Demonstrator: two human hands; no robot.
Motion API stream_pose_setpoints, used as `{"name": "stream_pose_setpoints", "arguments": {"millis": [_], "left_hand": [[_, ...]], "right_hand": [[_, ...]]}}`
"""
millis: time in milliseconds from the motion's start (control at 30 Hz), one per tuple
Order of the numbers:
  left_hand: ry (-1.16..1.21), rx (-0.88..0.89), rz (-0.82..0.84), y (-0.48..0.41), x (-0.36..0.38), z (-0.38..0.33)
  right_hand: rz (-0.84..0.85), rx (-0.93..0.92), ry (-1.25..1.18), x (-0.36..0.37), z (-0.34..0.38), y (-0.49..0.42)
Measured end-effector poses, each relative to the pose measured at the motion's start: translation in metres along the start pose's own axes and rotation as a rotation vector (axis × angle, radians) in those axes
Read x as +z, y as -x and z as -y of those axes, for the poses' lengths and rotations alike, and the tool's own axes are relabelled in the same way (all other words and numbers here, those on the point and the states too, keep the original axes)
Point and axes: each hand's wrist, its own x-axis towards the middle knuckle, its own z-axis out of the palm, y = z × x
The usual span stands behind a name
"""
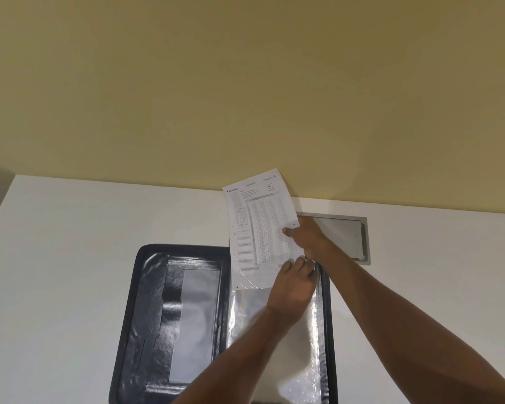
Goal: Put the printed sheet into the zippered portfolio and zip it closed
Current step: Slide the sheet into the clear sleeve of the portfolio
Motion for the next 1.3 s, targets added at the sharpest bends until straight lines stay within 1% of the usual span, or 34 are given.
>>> {"name": "stream_pose_setpoints", "arguments": {"millis": [167, 300, 400, 533, 633, 767, 967, 1033, 1100, 1200, 1300], "left_hand": [[0.004, 0.025, 0.006, 0.002, 0.006, 0.009], [0.028, 0.021, 0.001, 0.003, 0.012, 0.01], [0.033, 0.023, -0.025, 0.003, 0.015, 0.012], [0.069, 0.012, -0.115, 0.004, 0.016, 0.016], [0.06, 0.023, -0.141, 0.003, 0.017, 0.018], [0.072, -0.007, -0.105, 0.001, 0.019, 0.019], [0.112, -0.039, -0.026, -0.008, 0.025, 0.023], [0.122, -0.067, -0.005, -0.01, 0.025, 0.022], [0.136, -0.095, 0.01, -0.013, 0.024, 0.019], [0.113, -0.124, 0.022, -0.019, 0.02, 0.015], [0.095, -0.145, 0.038, -0.025, 0.022, 0.013]], "right_hand": [[0.004, 0.058, -0.021, 0.0, -0.005, -0.002], [0.014, 0.145, -0.028, -0.001, 0.002, -0.002], [-0.004, 0.188, -0.02, -0.001, 0.006, -0.005], [0.003, 0.16, -0.02, -0.001, 0.001, -0.003], [0.034, 0.13, -0.023, -0.002, -0.006, 0.002], [0.115, 0.145, -0.089, -0.01, -0.016, 0.005], [0.225, 0.14, 0.007, -0.025, -0.034, 0.011], [0.239, 0.128, 0.027, -0.029, -0.035, 0.01], [0.224, 0.134, -0.009, -0.032, -0.033, 0.008], [0.14, 0.147, -0.081, -0.035, -0.03, 0.001], [0.095, 0.131, -0.048, -0.039, -0.031, -0.008]]}}
